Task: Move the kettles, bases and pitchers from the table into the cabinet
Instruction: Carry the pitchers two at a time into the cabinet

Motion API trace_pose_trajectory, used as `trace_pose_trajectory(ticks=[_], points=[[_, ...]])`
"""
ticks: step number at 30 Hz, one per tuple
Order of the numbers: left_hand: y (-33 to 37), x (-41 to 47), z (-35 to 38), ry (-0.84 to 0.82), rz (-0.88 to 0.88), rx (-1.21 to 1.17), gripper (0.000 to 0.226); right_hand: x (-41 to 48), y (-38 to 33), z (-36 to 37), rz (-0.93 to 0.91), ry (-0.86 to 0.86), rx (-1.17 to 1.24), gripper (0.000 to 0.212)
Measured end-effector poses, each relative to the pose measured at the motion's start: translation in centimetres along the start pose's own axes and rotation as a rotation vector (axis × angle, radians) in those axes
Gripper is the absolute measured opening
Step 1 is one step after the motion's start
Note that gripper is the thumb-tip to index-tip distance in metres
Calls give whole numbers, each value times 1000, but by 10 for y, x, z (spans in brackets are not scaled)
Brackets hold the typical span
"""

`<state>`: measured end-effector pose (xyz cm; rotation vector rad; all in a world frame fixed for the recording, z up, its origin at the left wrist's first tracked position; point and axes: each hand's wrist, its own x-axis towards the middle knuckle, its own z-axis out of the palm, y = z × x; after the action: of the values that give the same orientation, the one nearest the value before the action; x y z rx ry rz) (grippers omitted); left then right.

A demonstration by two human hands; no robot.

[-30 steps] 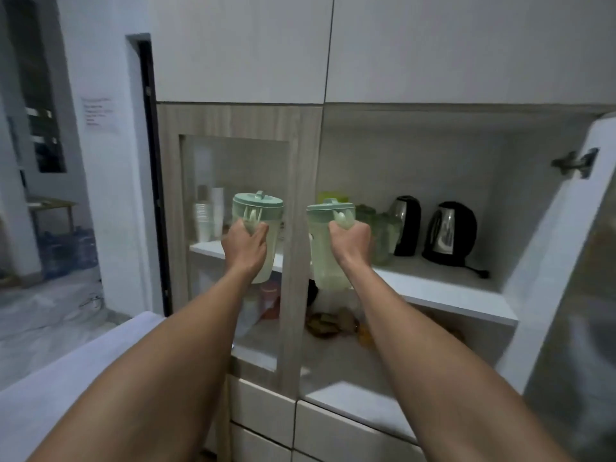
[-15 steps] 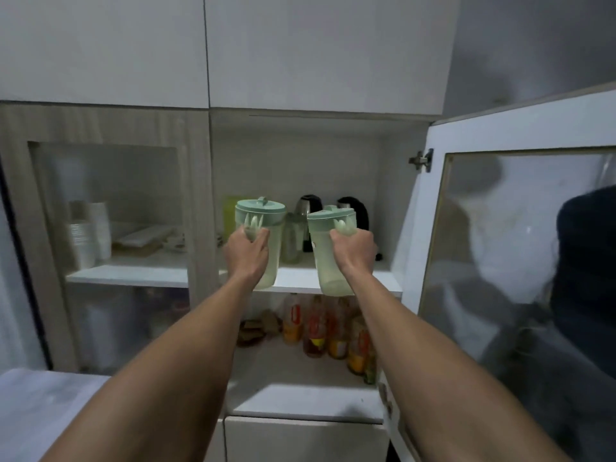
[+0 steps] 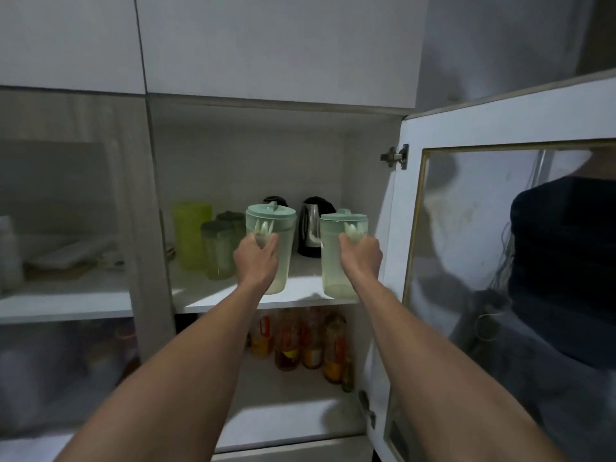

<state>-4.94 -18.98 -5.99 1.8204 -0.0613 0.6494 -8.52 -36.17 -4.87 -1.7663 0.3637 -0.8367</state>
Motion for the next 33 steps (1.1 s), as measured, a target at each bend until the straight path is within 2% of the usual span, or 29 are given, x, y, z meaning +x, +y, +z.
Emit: trace_pose_trajectory(ticks=[15,19,27,33], points=[[-65,92,153,-128,-94,-131,17,137,94,73,70,-51,-58,19],[-87,118,192,-101,-142,-166,15,174,115,99,65,-48,-13,8],[-122,154,241,-98,-130,-119,24,217,156,137,86,-41,69,7],[-132,181,263,-95,-154,-96,15,240,173,161,134,-46,79,18]])
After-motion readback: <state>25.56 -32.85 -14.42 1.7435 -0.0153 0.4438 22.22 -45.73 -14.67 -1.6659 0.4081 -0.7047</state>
